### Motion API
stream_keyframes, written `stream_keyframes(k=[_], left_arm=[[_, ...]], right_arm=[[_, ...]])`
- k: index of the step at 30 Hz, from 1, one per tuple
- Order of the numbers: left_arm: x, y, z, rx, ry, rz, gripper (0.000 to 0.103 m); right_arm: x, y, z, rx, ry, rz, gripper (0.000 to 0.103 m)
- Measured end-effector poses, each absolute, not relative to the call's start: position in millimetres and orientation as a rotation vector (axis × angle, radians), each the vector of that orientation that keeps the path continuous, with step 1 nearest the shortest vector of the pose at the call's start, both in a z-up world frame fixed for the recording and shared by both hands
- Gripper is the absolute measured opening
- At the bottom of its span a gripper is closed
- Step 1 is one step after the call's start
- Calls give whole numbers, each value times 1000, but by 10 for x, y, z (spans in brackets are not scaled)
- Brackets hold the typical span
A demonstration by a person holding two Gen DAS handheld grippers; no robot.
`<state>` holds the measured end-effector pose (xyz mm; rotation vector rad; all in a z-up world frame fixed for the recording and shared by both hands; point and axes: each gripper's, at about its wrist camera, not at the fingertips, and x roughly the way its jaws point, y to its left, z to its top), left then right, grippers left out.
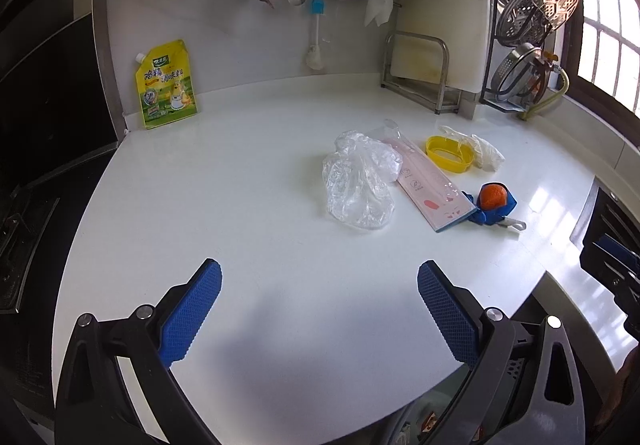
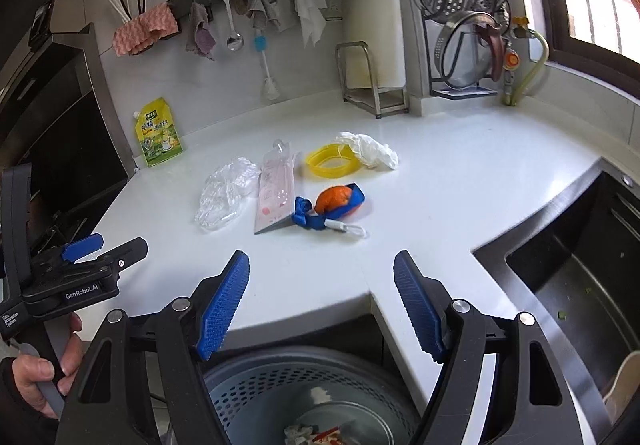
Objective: Collect trash
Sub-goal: 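Reach the right tool to the orange ball on the blue strap and grasp it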
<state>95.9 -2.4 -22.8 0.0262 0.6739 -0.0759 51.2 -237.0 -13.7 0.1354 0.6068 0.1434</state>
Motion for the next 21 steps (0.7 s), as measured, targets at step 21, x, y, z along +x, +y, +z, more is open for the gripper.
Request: stream_keyframes(k=[21], left_arm=[[1395,-68,-395,35,732,-90,97]], right_arm=[[1825,-2211,-336,39,768,203,68]])
